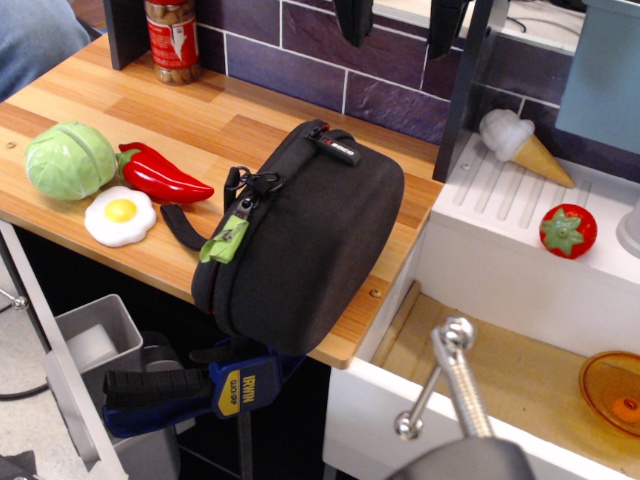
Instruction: Zip zipper bag
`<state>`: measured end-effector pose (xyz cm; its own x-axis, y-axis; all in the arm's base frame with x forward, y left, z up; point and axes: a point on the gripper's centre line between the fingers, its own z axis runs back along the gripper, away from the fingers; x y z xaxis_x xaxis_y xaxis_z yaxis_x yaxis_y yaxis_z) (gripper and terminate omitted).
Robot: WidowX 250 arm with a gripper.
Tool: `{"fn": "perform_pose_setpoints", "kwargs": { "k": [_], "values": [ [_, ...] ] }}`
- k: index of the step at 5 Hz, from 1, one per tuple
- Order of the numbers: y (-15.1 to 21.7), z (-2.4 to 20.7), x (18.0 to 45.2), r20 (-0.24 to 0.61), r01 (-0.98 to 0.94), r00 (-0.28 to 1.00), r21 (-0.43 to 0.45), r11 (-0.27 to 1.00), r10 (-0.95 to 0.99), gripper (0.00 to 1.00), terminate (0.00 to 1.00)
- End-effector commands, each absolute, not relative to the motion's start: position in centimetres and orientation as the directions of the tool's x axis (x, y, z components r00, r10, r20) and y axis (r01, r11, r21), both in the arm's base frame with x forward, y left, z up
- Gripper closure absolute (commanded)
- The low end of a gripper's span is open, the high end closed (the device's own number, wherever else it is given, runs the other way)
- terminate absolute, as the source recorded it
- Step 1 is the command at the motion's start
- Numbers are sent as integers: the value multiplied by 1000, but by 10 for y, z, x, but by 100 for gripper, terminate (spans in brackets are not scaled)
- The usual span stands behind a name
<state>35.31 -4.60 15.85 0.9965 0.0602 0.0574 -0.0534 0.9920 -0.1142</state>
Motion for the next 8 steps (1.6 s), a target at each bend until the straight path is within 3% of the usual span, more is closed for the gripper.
{"fn": "perform_pose_setpoints", "kwargs": {
  "k": [1,2,4,5,8],
  "values": [
    [-46,158,353,57,-53,997,-114,992,60,0,0],
    [-43,174,325,70,-20,997,-134,991,29,0,0],
    [-23,180,234,86,122,990,-154,981,-110,0,0],
    [-11,170,214,110,148,985,-152,977,-132,0,0],
    [0,118,208,113,191,977,-96,977,-180,0,0]
  ]
}}
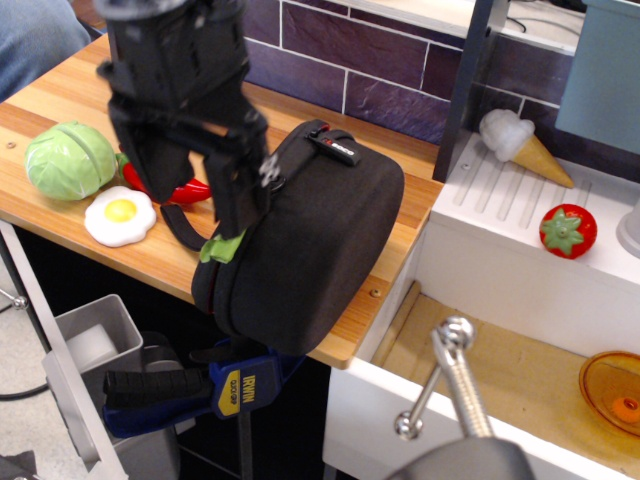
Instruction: Zip zipper bag
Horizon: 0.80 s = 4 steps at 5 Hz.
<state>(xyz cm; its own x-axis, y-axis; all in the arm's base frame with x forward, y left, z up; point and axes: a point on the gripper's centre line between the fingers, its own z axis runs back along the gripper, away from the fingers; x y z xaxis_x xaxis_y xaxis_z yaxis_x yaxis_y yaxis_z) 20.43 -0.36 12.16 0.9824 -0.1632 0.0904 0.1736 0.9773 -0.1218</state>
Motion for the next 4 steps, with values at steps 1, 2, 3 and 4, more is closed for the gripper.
{"fn": "perform_pose_setpoints", "kwargs": {
  "k": [1,2,3,4],
  "values": [
    [-3,111,209,124,209,973,-99,973,-197,0,0],
    [-9,106,209,131,212,971,-102,972,-198,0,0],
    [-13,102,208,138,214,970,-98,972,-200,0,0],
    [-15,97,207,160,205,969,-91,975,-189,0,0]
  ]
}}
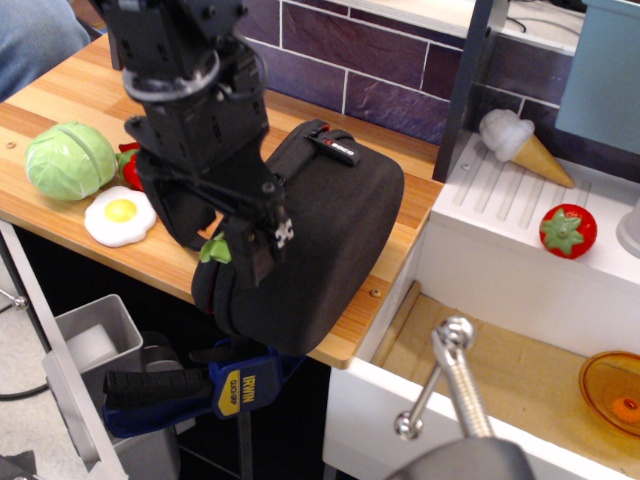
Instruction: Zip zipper bag
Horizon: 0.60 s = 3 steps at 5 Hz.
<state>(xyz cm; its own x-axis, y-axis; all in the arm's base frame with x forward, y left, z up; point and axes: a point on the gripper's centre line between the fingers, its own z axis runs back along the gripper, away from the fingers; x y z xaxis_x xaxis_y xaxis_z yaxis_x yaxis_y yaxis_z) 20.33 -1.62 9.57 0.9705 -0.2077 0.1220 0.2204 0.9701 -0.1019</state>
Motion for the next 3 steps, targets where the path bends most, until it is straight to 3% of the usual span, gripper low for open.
{"fn": "perform_pose_setpoints", "kwargs": {
  "k": [1,3],
  "values": [
    [-15,96,207,173,205,967,-84,975,-188,100,0],
    [-11,97,204,174,186,969,-59,981,-174,100,0]
  ]
}}
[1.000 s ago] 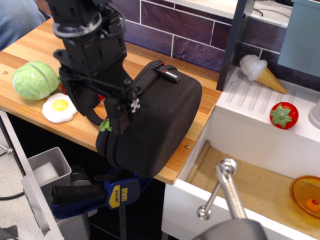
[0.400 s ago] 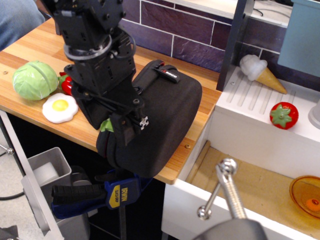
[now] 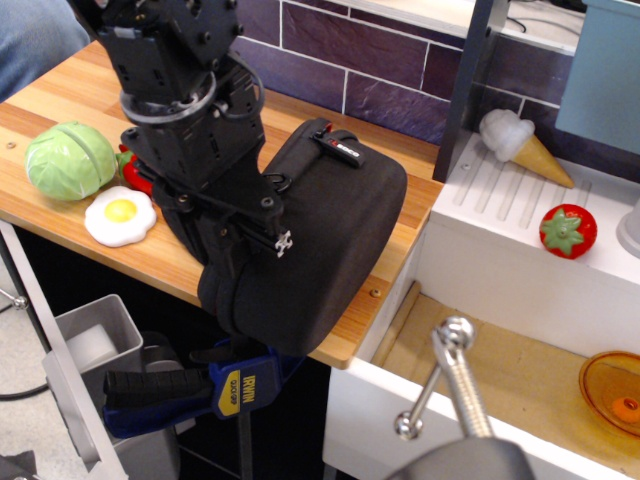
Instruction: Zip zipper bag
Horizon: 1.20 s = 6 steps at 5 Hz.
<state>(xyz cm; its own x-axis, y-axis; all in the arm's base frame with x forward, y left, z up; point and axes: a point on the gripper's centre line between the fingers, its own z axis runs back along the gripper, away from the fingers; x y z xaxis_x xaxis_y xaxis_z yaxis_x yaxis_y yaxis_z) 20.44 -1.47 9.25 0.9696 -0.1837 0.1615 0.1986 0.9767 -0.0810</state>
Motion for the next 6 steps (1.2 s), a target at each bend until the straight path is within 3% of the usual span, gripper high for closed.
{"fn": "perform_pose_setpoints", "kwargs": {
  "k": [1,2,3,4,6],
  "values": [
    [2,78,174,86,203,975,14,979,-204,100,0],
    [17,72,153,-6,213,977,45,976,-213,100,0],
    [27,66,146,-36,193,981,43,980,-191,100,0],
    [30,40,155,31,181,983,66,981,-183,100,0],
    [43,-12,163,44,185,980,131,974,-192,100,0]
  ]
}}
